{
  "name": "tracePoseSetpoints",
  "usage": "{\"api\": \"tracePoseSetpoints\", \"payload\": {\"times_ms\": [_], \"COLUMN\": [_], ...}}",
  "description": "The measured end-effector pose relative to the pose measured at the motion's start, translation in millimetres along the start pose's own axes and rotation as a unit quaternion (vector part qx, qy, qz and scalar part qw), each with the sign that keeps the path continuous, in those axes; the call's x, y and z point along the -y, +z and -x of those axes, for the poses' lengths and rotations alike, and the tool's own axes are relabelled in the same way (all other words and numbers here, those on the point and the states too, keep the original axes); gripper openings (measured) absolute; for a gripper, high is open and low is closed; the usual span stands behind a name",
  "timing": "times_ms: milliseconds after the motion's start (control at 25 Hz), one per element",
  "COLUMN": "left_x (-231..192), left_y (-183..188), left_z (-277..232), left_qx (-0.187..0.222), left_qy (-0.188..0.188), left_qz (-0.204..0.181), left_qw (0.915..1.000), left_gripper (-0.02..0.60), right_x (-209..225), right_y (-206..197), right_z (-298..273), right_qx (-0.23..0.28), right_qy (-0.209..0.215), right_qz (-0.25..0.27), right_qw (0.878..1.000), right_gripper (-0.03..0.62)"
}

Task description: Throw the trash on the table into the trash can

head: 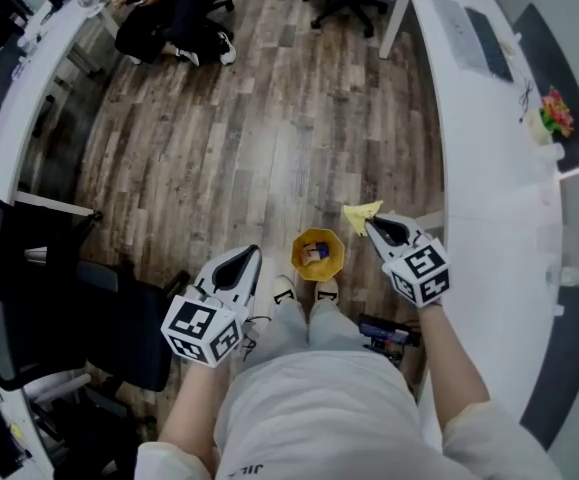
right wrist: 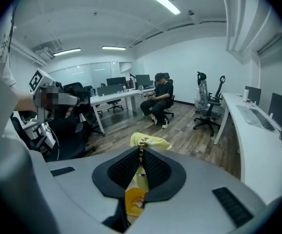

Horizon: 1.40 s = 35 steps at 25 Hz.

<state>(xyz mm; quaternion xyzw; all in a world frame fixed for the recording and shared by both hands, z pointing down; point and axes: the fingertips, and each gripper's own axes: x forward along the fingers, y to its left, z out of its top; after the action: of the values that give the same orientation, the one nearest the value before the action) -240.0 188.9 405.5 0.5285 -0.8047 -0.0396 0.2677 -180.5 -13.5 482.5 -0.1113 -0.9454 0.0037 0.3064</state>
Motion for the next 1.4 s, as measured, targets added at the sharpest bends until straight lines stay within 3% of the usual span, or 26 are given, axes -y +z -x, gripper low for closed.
{"api": "tracePoseSetpoints", "payload": {"times_ms": [320, 600, 1080, 1400], "left_x": [-9.7, -16.7, -52.9, -90.2], "left_y": [-11.5, -50.9, -159.1, -236.2], "left_z": [-33.5, -63.6, -120.9, -142.8], "left_qx": [-0.01, -0.041, -0.077, -0.083], "left_qy": [-0.008, -0.007, -0.008, 0.0], "left_qz": [0.009, 0.017, 0.05, 0.069], "left_qw": [0.9999, 0.999, 0.9957, 0.9942], "left_gripper": [0.0, 0.0, 0.0, 0.0], "right_x": [-1.9, -6.5, 0.6, -21.0], "right_y": [-26.5, -81.4, -213.3, -313.0], "right_z": [-15.2, -42.3, -138.5, -217.0], "right_qx": [-0.025, -0.062, -0.118, -0.154], "right_qy": [0.021, 0.048, 0.049, 0.072], "right_qz": [-0.01, -0.025, -0.064, -0.069], "right_qw": [0.999, 0.997, 0.99, 0.983], "right_gripper": [0.048, 0.048, 0.048, 0.048]}}
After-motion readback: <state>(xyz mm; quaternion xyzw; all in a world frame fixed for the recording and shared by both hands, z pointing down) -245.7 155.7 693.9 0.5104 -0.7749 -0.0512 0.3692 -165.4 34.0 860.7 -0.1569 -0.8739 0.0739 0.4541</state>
